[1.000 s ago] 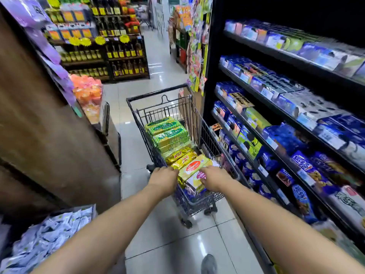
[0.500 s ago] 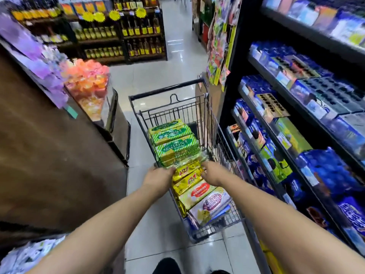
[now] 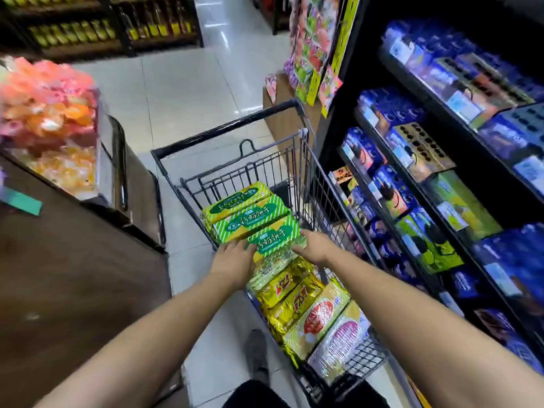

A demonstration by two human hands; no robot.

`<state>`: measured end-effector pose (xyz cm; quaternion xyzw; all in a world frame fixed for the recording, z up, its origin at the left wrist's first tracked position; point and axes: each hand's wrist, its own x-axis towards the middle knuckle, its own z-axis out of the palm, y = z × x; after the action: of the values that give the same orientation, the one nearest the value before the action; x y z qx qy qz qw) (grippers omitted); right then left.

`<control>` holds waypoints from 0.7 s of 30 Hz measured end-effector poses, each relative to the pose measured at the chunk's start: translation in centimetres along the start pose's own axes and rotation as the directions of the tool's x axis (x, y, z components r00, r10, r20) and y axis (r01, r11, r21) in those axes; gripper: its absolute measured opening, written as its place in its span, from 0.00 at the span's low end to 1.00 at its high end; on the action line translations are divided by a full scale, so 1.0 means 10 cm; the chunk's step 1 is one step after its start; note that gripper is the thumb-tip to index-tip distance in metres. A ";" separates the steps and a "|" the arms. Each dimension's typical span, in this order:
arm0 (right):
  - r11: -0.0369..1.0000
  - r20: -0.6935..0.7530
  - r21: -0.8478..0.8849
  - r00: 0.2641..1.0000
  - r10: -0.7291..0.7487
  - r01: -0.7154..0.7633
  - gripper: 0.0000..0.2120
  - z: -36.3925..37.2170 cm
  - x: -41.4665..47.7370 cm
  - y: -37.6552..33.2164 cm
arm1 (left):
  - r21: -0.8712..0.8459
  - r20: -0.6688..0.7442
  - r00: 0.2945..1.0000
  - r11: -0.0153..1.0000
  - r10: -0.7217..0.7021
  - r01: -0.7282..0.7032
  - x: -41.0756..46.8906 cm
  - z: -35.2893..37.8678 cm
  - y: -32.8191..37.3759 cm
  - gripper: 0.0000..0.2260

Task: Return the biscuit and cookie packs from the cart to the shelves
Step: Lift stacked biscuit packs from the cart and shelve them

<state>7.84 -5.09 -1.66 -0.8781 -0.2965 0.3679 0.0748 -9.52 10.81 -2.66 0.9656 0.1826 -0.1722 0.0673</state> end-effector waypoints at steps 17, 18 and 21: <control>0.738 0.283 0.642 0.959 0.023 -0.208 0.66 0.23 1.33 0.38 | 0.009 -0.178 0.979 0.995 0.099 -0.099 0.02 1.13 -0.29 0.30; 0.720 0.287 0.658 0.957 0.031 -0.221 0.66 0.23 1.36 0.39 | 0.008 -0.173 0.980 0.995 0.095 -0.095 0.01 1.16 -0.31 0.31; 0.695 0.344 0.665 0.938 0.038 -0.273 0.62 0.22 1.38 0.44 | 0.002 -0.143 0.987 0.998 0.070 -0.070 0.00 1.19 -0.34 0.34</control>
<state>16.01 -0.88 -13.05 -0.7374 -0.0654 0.5884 0.3252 -14.44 11.68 -13.98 0.9812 0.1531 -0.0999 0.0618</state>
